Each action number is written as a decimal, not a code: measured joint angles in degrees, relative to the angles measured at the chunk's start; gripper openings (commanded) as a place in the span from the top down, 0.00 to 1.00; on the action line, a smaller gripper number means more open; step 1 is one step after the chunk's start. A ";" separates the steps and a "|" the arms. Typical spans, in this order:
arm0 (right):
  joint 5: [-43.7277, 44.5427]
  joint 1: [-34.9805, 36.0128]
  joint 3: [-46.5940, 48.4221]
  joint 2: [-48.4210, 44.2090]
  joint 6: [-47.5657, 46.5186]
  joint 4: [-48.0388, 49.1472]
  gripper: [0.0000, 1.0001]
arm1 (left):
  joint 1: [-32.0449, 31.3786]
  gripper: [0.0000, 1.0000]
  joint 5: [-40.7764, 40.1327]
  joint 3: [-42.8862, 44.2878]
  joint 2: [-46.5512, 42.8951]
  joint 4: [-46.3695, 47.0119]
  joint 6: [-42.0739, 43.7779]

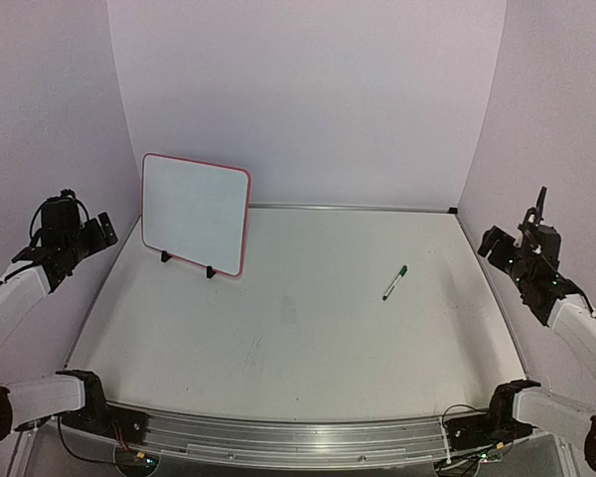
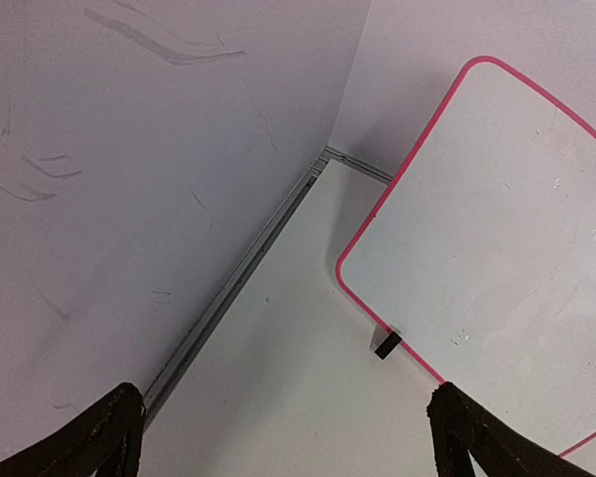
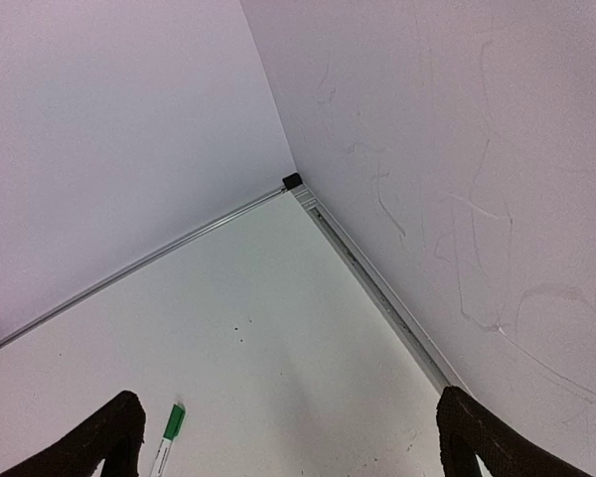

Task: Write a sentence on the whiteboard
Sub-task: Move the whiteboard stand to the center of the board.

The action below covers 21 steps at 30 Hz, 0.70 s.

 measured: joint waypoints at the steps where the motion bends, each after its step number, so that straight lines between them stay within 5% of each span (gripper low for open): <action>1: -0.20 0.00 0.00 -0.13 0.11 -0.63 0.02 | 0.00 0.00 0.28 0.00 0.07 -0.13 0.00; 12: -11.34 0.00 0.85 -6.56 -1.07 -4.59 0.04 | -0.66 0.01 15.54 -0.92 8.41 2.40 1.51; 21: -25.42 0.00 2.78 0.11 -0.33 -8.00 0.10 | -15.56 0.07 21.27 1.38 21.49 6.97 4.59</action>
